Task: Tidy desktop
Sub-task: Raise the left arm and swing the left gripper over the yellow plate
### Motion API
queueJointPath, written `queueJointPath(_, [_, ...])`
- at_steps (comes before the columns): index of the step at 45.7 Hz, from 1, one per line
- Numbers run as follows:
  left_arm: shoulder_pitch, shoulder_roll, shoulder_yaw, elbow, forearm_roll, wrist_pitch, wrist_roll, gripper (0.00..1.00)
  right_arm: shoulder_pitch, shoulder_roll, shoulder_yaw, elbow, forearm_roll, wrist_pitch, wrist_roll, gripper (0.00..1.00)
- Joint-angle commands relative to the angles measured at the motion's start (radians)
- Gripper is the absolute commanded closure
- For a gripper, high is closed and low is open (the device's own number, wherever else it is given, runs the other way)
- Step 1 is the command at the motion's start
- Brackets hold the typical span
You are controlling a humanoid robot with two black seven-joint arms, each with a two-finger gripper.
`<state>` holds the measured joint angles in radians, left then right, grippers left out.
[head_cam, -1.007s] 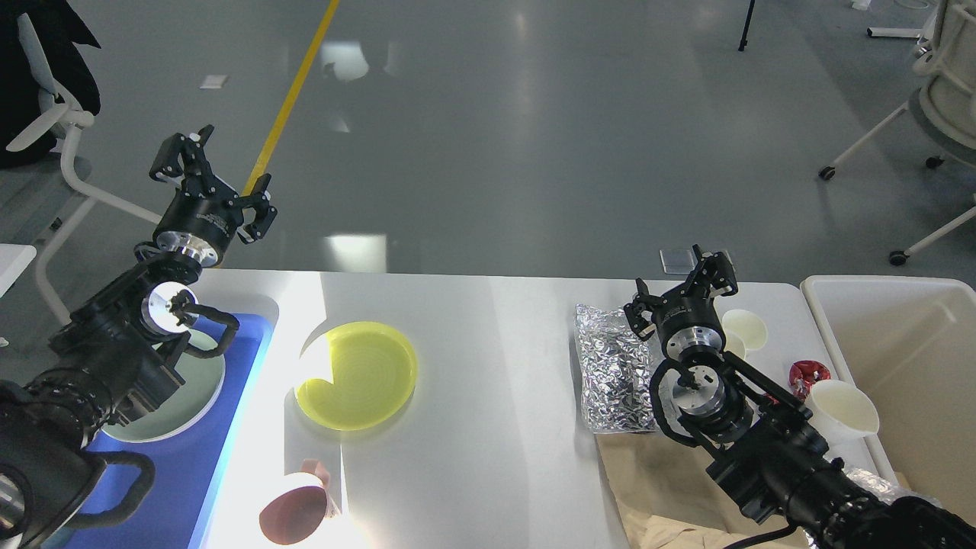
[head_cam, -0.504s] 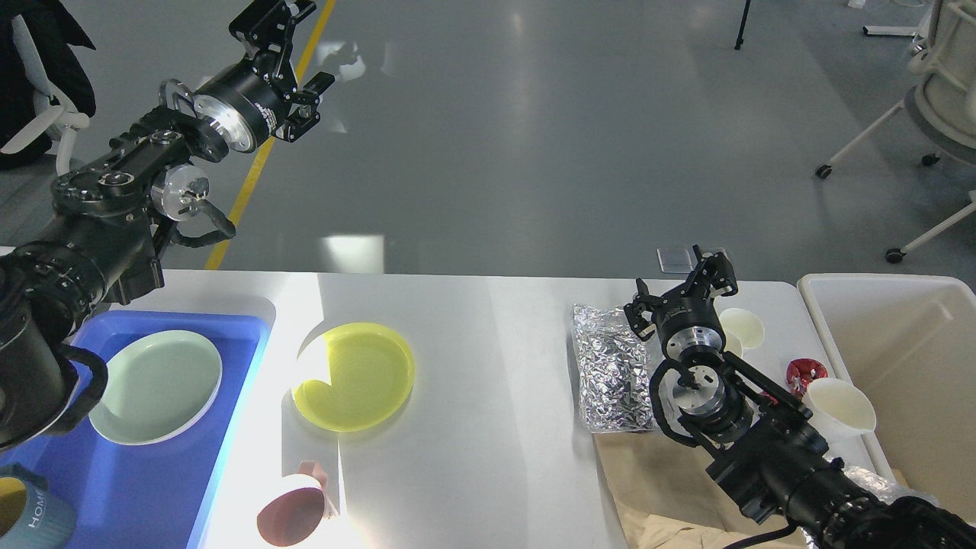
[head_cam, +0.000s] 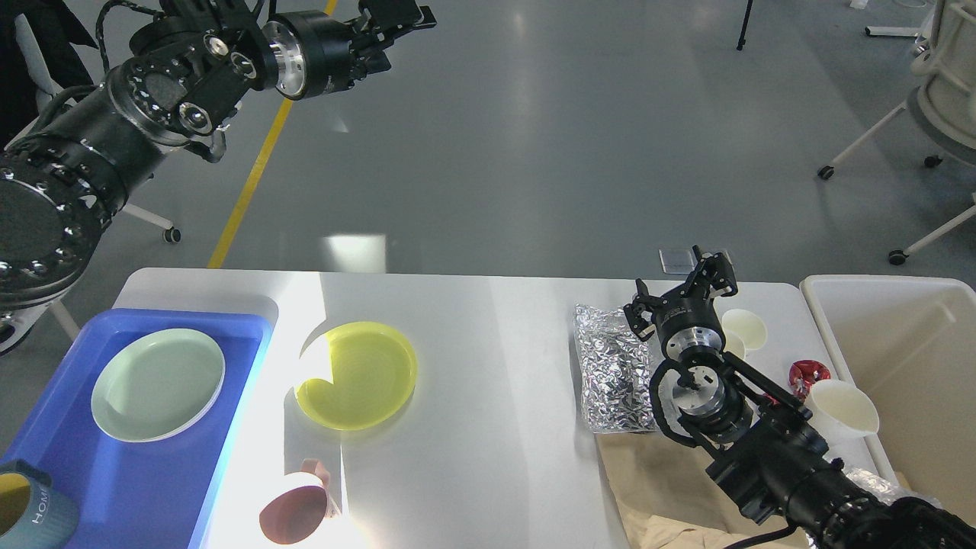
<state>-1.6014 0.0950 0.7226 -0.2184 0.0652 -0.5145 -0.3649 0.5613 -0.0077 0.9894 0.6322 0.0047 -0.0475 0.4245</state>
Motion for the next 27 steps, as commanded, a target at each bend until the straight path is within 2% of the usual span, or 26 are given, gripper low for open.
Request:
queueJointPath(1, [-0.077, -0.017, 0.106, -0.164, 0.001, -0.045, 0.000, 0.02, 0.000, 0.000, 0.000, 0.000, 0.000, 0.000, -0.001, 0.00])
queueJointPath(7, [-0.184, 0.028, 0.190, -0.502, 0.001, -0.076, 0.000, 0.02, 0.002, 0.000, 0.000, 0.000, 0.000, 0.000, 0.000, 0.00])
queueJointPath(11, [-0.224, 0.051, 0.245, -0.636, 0.001, -0.094, 0.000, 0.02, 0.002, 0.000, 0.000, 0.000, 0.000, 0.000, -0.001, 0.00])
queueJointPath(19, [-0.281, 0.042, 0.308, -0.673, 0.001, -0.101, 0.000, 0.02, 0.002, 0.000, 0.000, 0.000, 0.000, 0.000, 0.000, 0.00])
queueJointPath(27, [-0.276, -0.017, 0.311, -0.688, 0.001, -0.102, 0.000, 0.02, 0.002, 0.000, 0.000, 0.000, 0.000, 0.000, -0.001, 0.00])
